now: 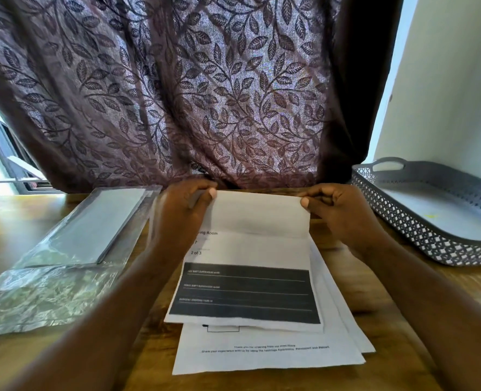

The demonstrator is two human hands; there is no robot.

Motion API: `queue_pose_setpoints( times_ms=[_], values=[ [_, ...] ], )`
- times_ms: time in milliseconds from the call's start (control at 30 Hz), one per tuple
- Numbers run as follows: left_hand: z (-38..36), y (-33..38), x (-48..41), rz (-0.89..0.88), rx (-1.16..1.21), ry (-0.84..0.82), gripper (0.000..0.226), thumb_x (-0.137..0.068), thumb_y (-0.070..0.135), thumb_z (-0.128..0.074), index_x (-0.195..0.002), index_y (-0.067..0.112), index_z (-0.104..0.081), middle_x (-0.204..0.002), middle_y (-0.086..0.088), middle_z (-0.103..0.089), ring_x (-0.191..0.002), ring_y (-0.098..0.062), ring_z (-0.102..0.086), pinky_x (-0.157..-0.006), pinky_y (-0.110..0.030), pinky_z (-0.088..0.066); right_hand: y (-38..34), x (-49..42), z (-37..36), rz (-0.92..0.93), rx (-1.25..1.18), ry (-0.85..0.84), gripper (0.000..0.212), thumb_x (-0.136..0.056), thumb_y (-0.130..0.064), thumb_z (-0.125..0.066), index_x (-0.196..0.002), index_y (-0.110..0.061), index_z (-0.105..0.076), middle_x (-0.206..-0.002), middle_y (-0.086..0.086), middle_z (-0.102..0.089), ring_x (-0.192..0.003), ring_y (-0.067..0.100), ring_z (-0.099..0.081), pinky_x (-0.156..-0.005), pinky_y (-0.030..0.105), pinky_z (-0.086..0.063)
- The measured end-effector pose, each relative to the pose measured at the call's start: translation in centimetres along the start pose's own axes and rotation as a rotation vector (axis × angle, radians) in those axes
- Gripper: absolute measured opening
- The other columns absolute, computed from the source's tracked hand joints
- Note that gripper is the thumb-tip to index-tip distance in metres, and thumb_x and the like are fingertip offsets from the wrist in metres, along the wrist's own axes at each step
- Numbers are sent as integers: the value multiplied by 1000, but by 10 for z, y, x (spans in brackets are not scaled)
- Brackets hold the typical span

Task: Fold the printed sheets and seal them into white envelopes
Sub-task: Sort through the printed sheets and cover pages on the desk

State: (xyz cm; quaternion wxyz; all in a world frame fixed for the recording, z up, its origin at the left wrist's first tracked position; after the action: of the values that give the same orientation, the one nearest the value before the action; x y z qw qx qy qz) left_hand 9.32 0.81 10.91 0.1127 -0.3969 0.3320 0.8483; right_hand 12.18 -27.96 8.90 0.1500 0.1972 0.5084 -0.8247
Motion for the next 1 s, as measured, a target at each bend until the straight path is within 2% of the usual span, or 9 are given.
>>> queue_pose_setpoints(
  times_ms=[67, 133, 200, 300, 400, 567, 800, 900, 1000],
  values=[
    [-2, 18, 5, -103, -174, 21, 27, -95, 40, -56, -113, 27, -71, -117, 7, -68, -112, -16, -59, -102, -46, -41, -10, 1, -4, 62, 54, 27, 10, -92, -17, -72, -99, -17, -78, -91, -5, -78, -85, 11, -73, -81, 37, -63],
    [-11, 40, 12, -189, -224, -8, 33, -96, 43, -50, -118, 28, -69, -120, 6, -68, -119, -15, -56, -114, -55, -26, -24, 7, -13, 142, 114, 29, 6, -91, -20, -72, -95, -23, -76, -87, -15, -74, -83, 3, -70, -75, 26, -60],
    [-25, 61, 20, -239, -189, -72, 33, -98, 41, -46, -119, 28, -68, -117, 7, -71, -115, -13, -61, -117, -56, -20, -43, 15, -20, 231, 150, 37, 10, -91, -19, -72, -91, -29, -70, -83, -23, -67, -84, -4, -66, -69, 12, -54],
    [-41, 81, 29, -315, -144, -116, 26, -100, 36, -50, -116, 29, -70, -114, 10, -73, -111, -10, -65, -119, -47, -18, -64, 26, -22, 376, 159, 76, 13, -90, -16, -72, -95, -27, -69, -83, -21, -65, -87, 0, -67, -71, 11, -54],
    [-39, 83, 28, -347, -110, -101, 27, -99, 33, -50, -109, 25, -74, -111, 7, -75, -106, -13, -68, -114, -44, -27, -68, 29, -23, 426, 168, 75, 15, -90, -14, -72, -95, -27, -67, -82, -23, -63, -85, 0, -66, -70, 12, -54],
    [-32, 75, 25, -320, -209, -87, 25, -98, 34, -50, -93, 26, -73, -96, 10, -76, -93, -14, -69, -112, -40, -20, -56, 23, -24, 371, 183, 42, 14, -91, -15, -71, -91, -28, -65, -83, -27, -61, -83, -8, -64, -68, 7, -51],
    [-14, 39, 12, -173, -287, -71, 25, -96, 39, -48, -97, 30, -71, -86, 13, -73, -80, -11, -64, -103, -43, -30, -22, 7, 5, 185, 39, 110, 3, -92, -13, -70, -93, -15, -72, -88, -5, -74, -84, 13, -71, -73, 30, -60],
    [-6, 15, 7, -97, -260, -42, 21, -98, 36, -52, -95, 26, -71, -84, 6, -74, -72, -15, -61, -90, -45, -45, -3, 4, 12, 74, -61, 122, 9, -92, -11, -71, -90, -20, -72, -84, -4, -75, -82, 14, -72, -74, 33, -63],
    [-2, -4, 4, -8, -199, -22, 15, -97, 30, -61, -97, 22, -74, -88, 1, -75, -69, -10, -55, -69, -28, -44, 7, 1, 14, 33, -94, 129, 17, -91, -10, -71, -86, -26, -70, -82, -9, -75, -80, 5, -71, -74, 22, -60]
  ],
)
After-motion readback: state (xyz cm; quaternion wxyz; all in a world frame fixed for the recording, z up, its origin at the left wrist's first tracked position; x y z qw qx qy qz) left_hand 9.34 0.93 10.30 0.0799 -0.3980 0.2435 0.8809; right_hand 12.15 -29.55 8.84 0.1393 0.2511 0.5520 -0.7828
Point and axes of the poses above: each hand's wrist, its own x-axis away from the middle knuckle, its own z-axis out of the back of the hand, y = z × x, the point moved 8 cm from there along -x, towards the middle knuckle
